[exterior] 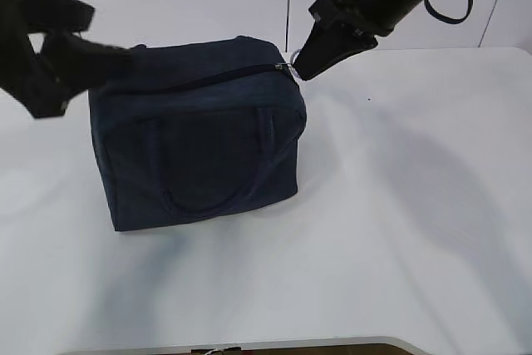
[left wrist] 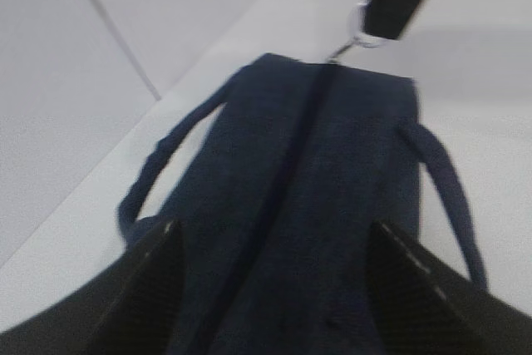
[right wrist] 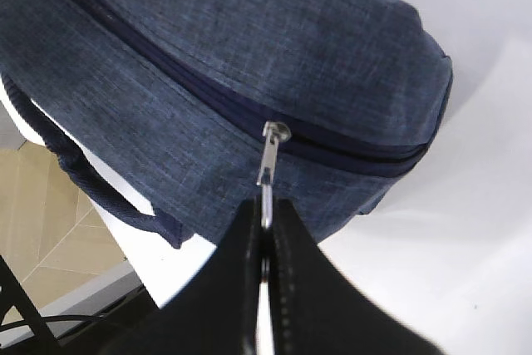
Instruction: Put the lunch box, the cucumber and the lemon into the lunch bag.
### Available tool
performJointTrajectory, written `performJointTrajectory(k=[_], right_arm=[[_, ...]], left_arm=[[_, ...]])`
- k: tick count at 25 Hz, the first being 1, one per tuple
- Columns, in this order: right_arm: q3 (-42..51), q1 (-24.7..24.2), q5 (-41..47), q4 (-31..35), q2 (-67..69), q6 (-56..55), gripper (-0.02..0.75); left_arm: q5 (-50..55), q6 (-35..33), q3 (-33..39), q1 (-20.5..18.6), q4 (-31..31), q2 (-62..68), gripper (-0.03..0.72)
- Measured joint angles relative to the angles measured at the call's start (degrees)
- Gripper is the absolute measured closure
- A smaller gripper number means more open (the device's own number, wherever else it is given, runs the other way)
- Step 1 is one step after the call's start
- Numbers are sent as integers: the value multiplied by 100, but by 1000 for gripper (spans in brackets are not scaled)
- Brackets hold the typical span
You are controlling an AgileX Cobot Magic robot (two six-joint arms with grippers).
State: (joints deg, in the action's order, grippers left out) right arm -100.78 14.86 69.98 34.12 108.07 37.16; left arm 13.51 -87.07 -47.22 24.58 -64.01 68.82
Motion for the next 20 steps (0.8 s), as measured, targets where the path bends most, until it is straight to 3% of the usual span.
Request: performJointTrajectory(k=[3,8,20], right_arm=[[0,0,0,0,0,0,733],[0,0,0,0,0,-4,733],[0,0,0,14,0,-19,733]], left_arm=[[839,-584,0,49,-17,34,194],[1348,-1217,-269,275,-92,390,201],[1384,-1389,-1091,847,720,1588,202]])
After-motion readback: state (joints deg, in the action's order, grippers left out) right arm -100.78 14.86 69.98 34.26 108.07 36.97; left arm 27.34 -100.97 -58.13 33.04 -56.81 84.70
